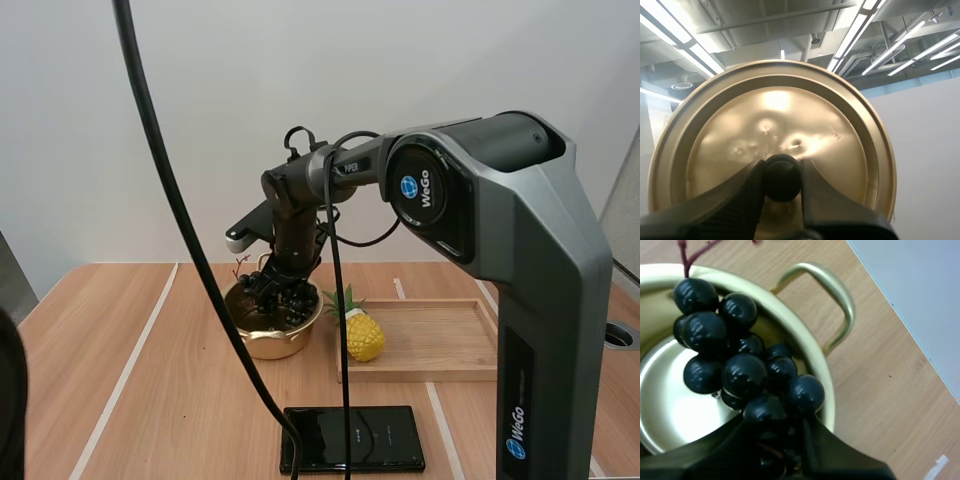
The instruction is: Open the pot, put the grape inside, and close it
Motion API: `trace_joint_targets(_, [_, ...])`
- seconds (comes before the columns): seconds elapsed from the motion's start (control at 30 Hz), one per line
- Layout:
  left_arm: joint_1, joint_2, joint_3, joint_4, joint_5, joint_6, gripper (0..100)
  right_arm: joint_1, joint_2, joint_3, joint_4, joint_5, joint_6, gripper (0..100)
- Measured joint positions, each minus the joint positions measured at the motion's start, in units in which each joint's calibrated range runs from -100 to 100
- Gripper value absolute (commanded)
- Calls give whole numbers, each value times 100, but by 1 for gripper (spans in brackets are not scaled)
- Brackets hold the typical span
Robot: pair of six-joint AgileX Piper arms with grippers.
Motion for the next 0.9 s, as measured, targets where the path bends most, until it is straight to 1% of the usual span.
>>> trace_joint_targets(0.07, [0,0,0,0,0,0,0,6,0,0,-148,70,140,0])
trace_joint_targets(0.13, [0,0,0,0,0,0,0,16,0,0,-121,156,164,0])
trace_joint_targets(0.23, [0,0,0,0,0,0,0,16,0,0,101,282,135,0])
trace_joint_targets(0.37, [0,0,0,0,0,63,0,56,0,0,489,460,-63,0])
trace_joint_targets(0.47, [0,0,0,0,0,110,0,127,0,0,619,531,-131,0])
trace_joint_targets(0.63, [0,0,0,0,107,129,0,210,91,0,624,561,-140,0])
trace_joint_targets(0.9, [0,0,0,0,422,212,0,210,349,-15,464,473,-140,0])
